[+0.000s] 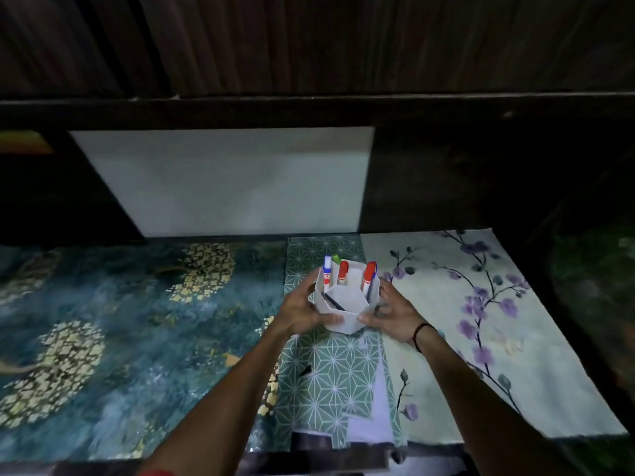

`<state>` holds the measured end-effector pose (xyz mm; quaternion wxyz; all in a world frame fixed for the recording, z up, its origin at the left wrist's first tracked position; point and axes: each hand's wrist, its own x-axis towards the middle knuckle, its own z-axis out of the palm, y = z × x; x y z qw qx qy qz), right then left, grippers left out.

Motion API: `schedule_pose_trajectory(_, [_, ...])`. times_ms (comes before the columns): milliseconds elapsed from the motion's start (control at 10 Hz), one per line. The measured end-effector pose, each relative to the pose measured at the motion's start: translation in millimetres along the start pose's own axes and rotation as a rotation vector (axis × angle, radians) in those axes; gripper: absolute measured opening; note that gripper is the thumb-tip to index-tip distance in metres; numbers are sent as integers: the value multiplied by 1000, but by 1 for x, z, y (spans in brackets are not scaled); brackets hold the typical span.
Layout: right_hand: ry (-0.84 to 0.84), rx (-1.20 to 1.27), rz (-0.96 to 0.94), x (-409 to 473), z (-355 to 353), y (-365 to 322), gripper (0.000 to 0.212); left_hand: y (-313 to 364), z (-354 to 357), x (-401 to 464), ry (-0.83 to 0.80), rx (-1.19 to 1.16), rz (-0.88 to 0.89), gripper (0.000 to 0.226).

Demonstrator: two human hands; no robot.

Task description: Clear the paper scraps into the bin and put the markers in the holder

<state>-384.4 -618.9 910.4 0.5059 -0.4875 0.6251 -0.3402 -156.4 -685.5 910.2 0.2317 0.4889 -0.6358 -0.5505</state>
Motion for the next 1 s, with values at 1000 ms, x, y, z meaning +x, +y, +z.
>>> schedule_pose_trajectory(1000, [206, -371, 116, 105, 23, -24, 65, 8, -12, 82, 209, 40, -150, 65])
